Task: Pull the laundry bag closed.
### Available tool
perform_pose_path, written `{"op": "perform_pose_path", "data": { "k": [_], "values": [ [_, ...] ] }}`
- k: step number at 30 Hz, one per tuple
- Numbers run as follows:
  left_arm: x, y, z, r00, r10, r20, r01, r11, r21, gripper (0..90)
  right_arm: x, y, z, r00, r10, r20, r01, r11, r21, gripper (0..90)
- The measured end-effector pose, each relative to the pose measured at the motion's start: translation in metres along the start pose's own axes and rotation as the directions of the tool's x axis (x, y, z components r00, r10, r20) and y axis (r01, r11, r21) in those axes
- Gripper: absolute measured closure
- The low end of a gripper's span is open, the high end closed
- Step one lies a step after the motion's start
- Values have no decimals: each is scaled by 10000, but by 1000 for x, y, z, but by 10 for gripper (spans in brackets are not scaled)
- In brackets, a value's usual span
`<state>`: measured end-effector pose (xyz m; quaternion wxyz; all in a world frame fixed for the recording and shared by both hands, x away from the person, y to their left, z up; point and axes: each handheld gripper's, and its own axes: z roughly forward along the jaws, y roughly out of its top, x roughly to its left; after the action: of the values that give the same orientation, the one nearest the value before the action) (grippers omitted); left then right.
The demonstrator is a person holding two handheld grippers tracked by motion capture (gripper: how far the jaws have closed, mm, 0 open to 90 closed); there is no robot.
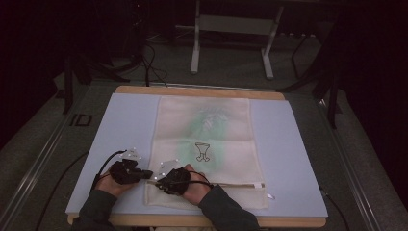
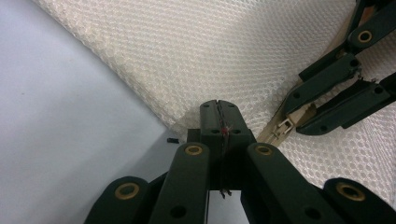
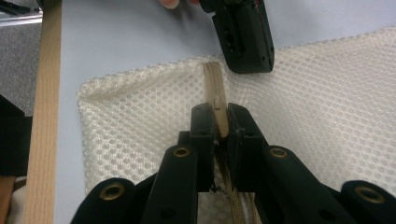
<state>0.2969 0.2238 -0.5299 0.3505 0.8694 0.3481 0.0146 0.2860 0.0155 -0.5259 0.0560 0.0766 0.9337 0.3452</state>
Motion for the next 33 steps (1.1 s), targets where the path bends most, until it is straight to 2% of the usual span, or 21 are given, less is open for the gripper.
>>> {"op": "perform_pose_path", "data": {
  "k": [13, 33],
  "values": [
    [2, -1, 0, 9998, -118, 148, 119, 9999, -70, 900, 2, -5, -9, 9993, -343, 131, 339, 9988, 346, 823],
    [3, -2, 0, 9993, -225, 287, 229, 9996, -133, 900, 2, -9, -17, 9987, -472, 174, 461, 9972, 582, 823]
  ]
}}
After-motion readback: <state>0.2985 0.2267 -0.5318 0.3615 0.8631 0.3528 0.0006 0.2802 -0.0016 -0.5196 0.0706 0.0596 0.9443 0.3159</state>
